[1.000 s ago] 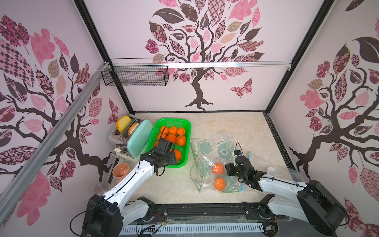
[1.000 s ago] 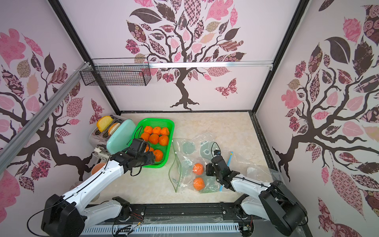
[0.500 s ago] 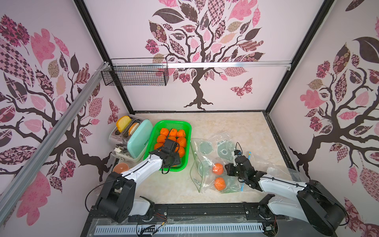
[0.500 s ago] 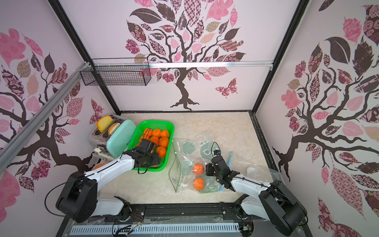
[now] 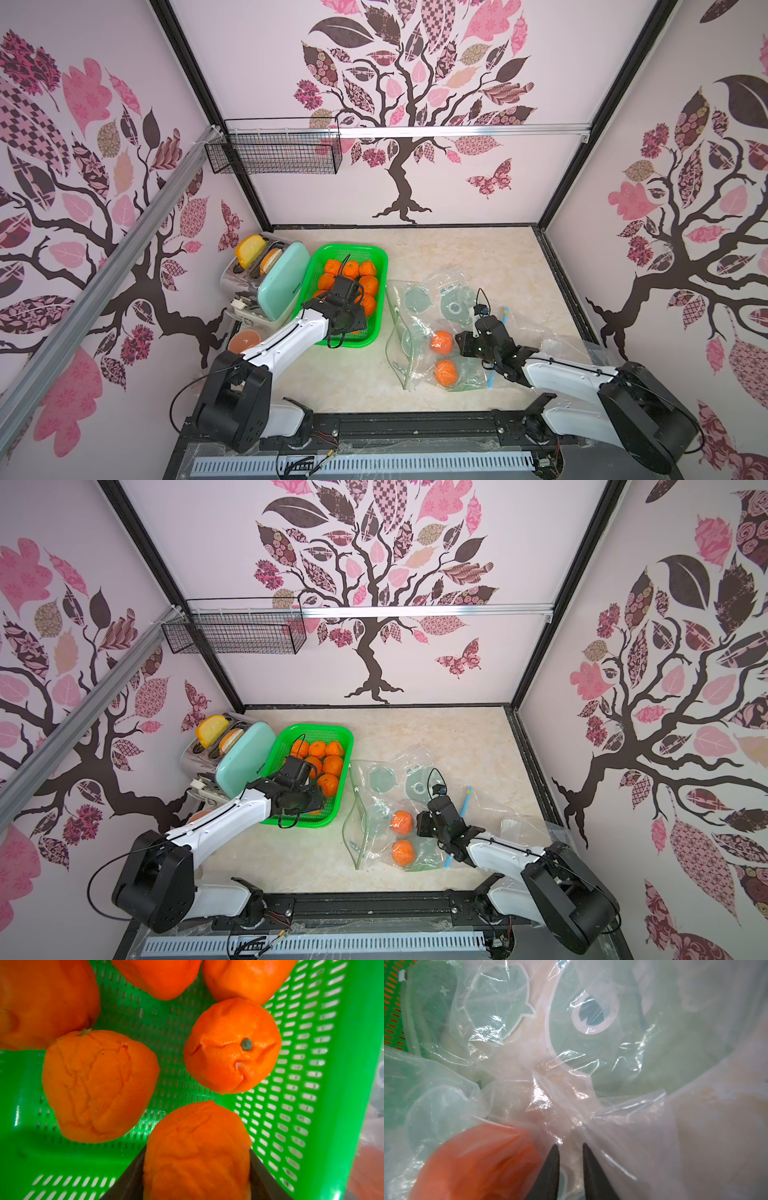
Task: Open the zip-top bag and take out the orange
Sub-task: Place the orange in the basket.
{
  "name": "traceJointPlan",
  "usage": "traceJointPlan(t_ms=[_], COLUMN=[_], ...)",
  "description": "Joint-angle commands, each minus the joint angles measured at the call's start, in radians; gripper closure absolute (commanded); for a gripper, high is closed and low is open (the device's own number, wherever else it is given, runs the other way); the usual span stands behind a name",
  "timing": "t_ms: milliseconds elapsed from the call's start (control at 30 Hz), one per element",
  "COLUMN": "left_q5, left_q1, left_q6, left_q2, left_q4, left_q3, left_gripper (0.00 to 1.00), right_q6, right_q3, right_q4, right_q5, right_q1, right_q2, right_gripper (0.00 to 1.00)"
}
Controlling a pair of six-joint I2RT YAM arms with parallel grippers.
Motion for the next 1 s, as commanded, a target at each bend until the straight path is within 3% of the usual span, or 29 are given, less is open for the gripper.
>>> traceJointPlan(t_ms=[0,167,300,667,967], left_q5=[-0.061,-0.17,-0.273,-0.326,-0.292], left_q1=[0.003,0.003,0.003,0.003,0.007], left_q6=[0.009,-0.033,-0.091,-0.144,-0.137], left_q2=[-0.061,-0.126,-0.173,-0.125,-0.036], left_q4=[-0.082,-0.148,-0.167,-0.281,-0.172], left_q3=[0.025,0.011,-0.029,-0.008,-0.019], left_gripper=[0.72,0.73,0.79,0.79,0.82], right_q6=[0.002,0.004,0.006,0.012,0.01], right_q3=[0.012,0.014,0.014,0.014,0.016], right_q4=[-0.008,-0.006,-0.004,0.003,0.001], right_q5=[-0.002,-0.009,-0.016,-0.039,-0.043], right_q1=[0.003,0.003,0.003,0.003,0.003], right_q2=[0.006,0.011,0.01,0.02,0.028], right_gripper=[0.76,0.75,0.75,0.74,0.73])
